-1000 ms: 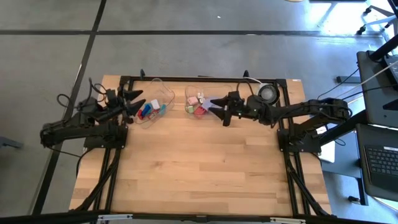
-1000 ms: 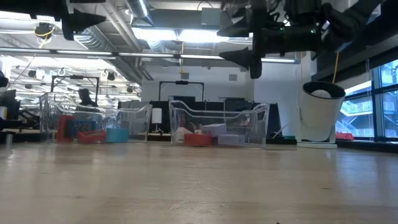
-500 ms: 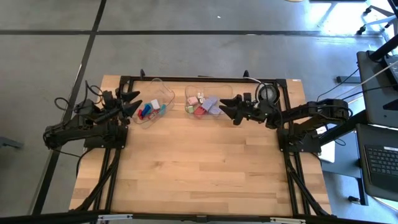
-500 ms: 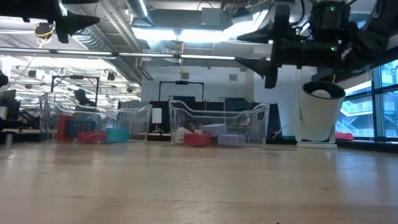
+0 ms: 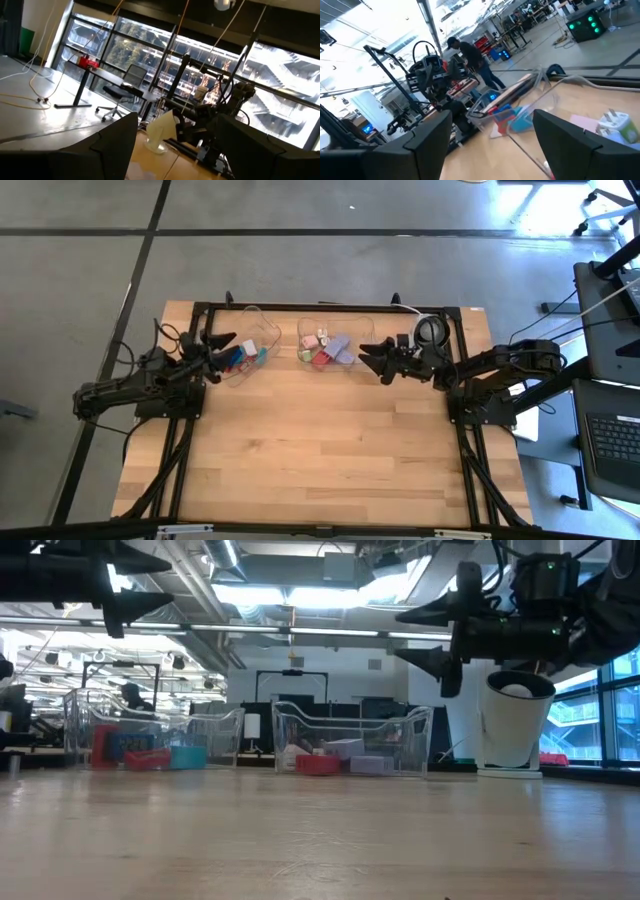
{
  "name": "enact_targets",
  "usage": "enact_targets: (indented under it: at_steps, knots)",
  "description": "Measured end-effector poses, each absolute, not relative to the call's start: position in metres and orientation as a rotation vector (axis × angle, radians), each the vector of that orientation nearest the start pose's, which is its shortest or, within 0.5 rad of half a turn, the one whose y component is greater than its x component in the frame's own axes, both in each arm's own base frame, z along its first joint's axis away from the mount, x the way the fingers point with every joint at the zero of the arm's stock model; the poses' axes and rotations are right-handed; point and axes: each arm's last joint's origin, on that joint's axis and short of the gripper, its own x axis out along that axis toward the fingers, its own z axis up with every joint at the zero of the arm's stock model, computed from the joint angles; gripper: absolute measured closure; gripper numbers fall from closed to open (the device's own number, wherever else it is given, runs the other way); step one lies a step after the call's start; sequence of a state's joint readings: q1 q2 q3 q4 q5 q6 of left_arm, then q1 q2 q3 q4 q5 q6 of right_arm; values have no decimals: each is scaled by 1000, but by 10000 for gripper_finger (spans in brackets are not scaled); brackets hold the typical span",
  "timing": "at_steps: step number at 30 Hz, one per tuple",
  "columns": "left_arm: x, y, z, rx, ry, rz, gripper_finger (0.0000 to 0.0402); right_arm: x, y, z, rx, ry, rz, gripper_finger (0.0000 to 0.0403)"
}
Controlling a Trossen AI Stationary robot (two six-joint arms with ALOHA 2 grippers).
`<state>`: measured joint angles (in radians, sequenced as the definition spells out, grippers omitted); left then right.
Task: Pick & Place Office items
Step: Return to Home Position
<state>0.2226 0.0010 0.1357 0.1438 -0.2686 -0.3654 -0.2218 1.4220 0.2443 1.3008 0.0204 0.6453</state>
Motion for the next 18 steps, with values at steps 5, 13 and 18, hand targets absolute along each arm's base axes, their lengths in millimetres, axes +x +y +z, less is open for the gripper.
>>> enact_targets:
  at_steps: [5,13,18]
  knots:
    - [81,26,217,-378,-351,442,134,216,-50,168,624,-183,-227,120]
    - [89,29,188,-489,-318,476,134,206,-46,155,645,-143,-266,120]
    - [90,31,182,-522,-321,522,134,205,-41,153,640,-128,-257,120]
